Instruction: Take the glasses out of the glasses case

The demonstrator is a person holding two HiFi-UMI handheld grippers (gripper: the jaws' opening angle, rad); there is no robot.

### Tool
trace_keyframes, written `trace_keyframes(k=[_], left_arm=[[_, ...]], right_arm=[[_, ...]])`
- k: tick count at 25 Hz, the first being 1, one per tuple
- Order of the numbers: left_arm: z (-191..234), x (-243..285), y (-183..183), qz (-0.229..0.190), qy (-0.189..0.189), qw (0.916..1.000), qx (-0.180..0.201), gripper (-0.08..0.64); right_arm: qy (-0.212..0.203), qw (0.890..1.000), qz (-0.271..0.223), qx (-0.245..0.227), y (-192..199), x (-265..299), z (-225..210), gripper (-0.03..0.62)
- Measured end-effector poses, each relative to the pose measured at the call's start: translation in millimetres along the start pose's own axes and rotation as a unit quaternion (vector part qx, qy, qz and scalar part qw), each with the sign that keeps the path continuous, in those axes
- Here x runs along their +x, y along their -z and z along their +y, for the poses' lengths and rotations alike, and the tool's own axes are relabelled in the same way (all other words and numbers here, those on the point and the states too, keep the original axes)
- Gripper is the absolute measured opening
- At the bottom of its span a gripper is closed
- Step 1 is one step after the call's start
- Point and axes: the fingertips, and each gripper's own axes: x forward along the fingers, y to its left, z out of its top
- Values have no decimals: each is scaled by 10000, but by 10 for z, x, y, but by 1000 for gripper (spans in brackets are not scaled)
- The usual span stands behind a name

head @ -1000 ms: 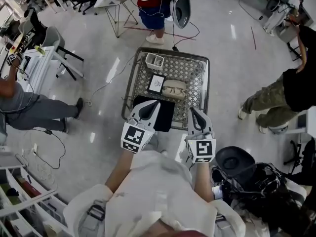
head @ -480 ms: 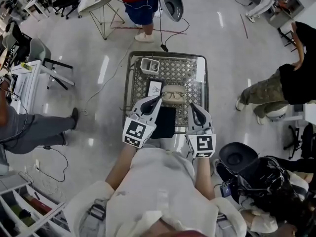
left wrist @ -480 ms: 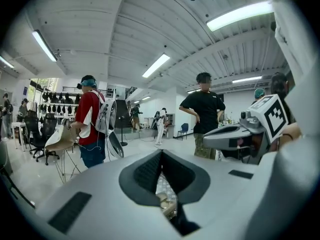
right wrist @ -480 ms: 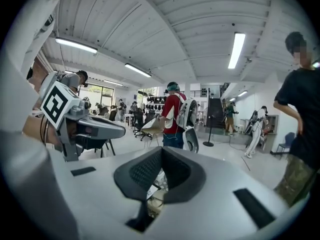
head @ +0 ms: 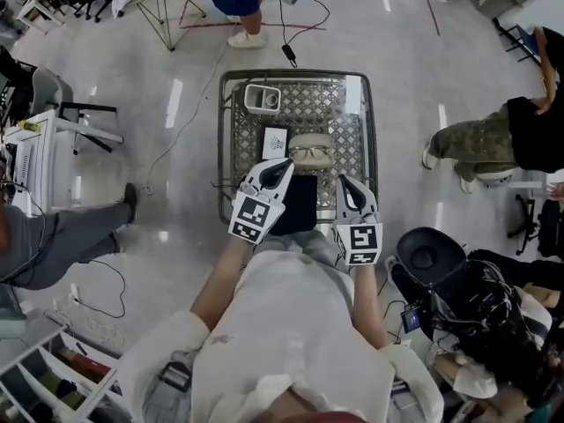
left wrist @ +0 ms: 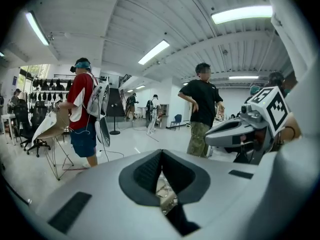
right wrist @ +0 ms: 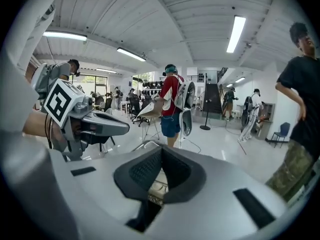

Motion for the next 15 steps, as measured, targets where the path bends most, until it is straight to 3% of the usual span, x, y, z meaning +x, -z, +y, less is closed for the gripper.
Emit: trace_keyframes(k=[7, 15], left_arm=[[1, 391, 338, 505, 63, 9987, 63, 14], [57, 843, 686, 1076, -135, 9941, 58, 15]], right_arm=[[-203, 9985, 401, 299, 476, 249, -122, 8], [-699, 9948, 594, 436, 759, 548, -294, 8]])
